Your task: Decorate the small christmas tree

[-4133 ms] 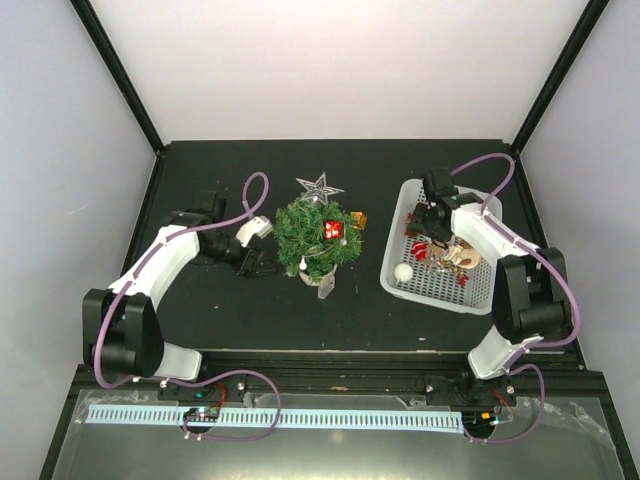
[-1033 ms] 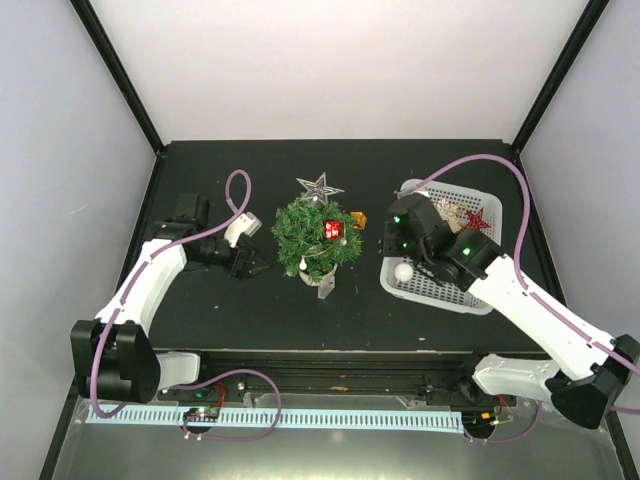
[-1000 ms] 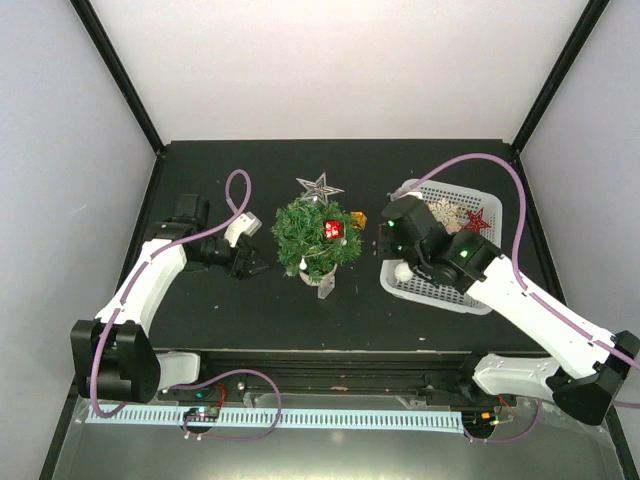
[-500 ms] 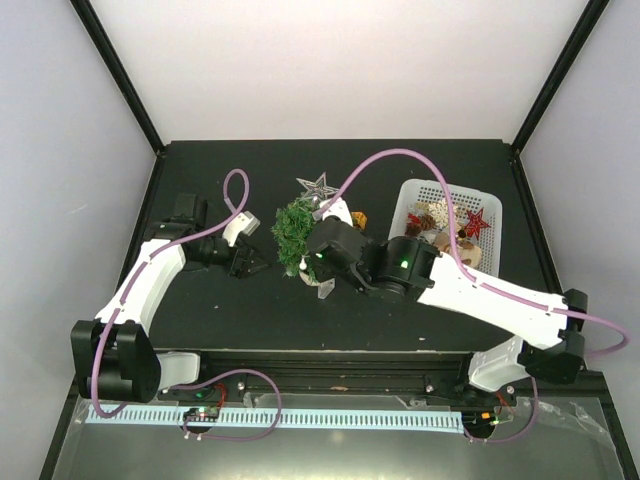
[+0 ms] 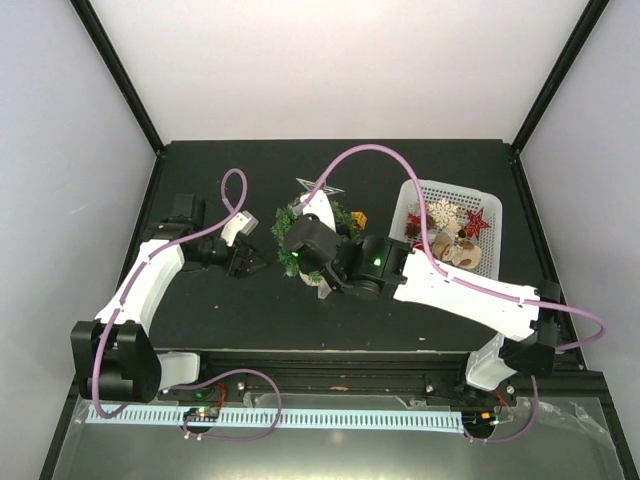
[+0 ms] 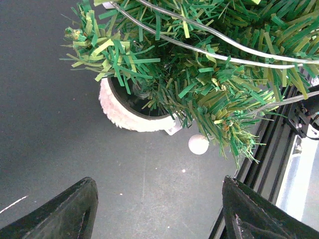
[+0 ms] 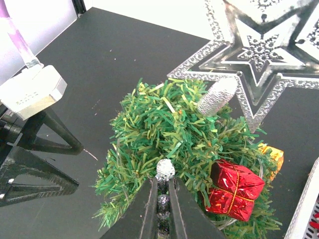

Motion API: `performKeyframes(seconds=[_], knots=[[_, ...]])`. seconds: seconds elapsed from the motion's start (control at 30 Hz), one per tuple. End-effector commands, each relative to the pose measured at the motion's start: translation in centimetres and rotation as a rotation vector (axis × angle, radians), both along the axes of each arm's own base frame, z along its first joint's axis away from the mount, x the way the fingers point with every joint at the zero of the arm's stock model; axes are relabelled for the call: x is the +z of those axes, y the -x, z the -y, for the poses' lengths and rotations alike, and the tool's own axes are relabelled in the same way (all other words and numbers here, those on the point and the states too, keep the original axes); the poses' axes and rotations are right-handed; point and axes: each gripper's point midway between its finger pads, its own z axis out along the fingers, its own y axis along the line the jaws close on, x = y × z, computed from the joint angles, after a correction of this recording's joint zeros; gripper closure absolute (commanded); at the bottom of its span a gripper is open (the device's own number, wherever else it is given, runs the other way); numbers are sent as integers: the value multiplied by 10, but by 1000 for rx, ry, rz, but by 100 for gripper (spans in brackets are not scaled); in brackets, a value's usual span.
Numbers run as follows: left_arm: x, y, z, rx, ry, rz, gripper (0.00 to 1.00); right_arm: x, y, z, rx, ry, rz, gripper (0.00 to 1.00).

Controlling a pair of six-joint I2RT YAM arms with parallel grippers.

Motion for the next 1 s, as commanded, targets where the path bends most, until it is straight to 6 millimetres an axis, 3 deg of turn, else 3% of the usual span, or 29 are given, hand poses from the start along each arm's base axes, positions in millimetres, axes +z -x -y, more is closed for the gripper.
performKeyframes(seconds=[0.0,0.27,0.63,0.97], knots=[[9,-1,0,-1,23,34,31,16,-4,-5,-30,9,119,90],[9,-2,0,-1,30,31,31,24,22,-27,38,177,360,90],[8,-3,-1,4,31,28,31,-5,9,-28,-26,444,551,90],[7,-4,-1,4,35,23,31,-5,1,-30,-30,484,617,90]])
